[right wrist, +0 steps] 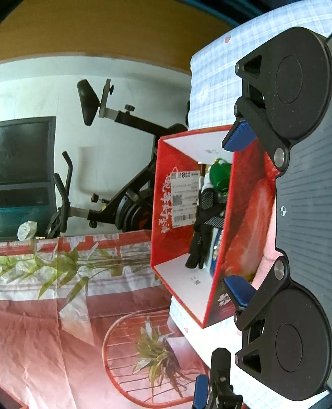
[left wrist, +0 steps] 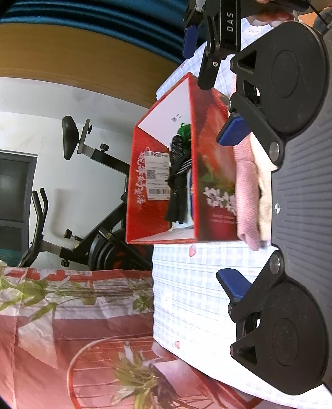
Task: Organize soft objects
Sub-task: 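Move the right tool to the black eye mask and close on it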
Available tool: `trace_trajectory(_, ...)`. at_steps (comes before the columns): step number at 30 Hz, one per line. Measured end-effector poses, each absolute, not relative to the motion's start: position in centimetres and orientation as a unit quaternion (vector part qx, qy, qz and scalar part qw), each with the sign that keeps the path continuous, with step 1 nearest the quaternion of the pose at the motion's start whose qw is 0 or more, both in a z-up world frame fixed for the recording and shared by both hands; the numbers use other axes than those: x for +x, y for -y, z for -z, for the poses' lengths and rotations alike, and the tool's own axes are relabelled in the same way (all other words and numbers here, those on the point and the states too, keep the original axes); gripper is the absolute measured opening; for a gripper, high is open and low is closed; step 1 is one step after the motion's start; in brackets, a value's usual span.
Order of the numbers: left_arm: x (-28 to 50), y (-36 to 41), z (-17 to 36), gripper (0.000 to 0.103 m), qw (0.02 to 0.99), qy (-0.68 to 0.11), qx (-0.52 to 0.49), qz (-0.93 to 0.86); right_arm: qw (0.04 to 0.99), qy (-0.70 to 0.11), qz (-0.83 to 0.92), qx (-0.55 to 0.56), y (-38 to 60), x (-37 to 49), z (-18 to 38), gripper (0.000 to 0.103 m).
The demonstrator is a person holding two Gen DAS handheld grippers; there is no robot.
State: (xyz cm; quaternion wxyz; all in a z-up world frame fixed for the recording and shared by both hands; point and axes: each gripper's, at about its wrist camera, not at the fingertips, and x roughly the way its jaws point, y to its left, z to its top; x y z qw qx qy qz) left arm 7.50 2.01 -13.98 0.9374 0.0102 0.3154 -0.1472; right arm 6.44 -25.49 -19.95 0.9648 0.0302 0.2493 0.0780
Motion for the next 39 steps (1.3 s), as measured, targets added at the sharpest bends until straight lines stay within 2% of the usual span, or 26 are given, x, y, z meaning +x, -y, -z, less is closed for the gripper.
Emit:
trace_trajectory(28, 2.2, -4.5, 23.3, 0.102, 0.913, -0.388, -0.039, 0.12, 0.953, -0.294, -0.058, 0.049, 24.5, -2.6, 31.4, 0.103)
trace_trajectory(30, 2.0, -4.5, 23.9, 0.101, 0.909, -0.397, -0.04, 0.123, 0.951, -0.299, -0.061, 0.055, 24.6, -2.7, 31.8, 0.103)
trace_trajectory(37, 2.2, -5.0, 24.5, 0.085, 0.906, -0.4, -0.062, 0.127, 0.954, -0.284, -0.059, 0.071, 25.2, -2.9, 31.7, 0.101)
trace_trajectory(39, 2.4, -5.0, 24.5, 0.084, 0.904, -0.402, -0.066, 0.129, 0.954, -0.285, -0.058, 0.071, 25.4, -2.6, 31.7, 0.1)
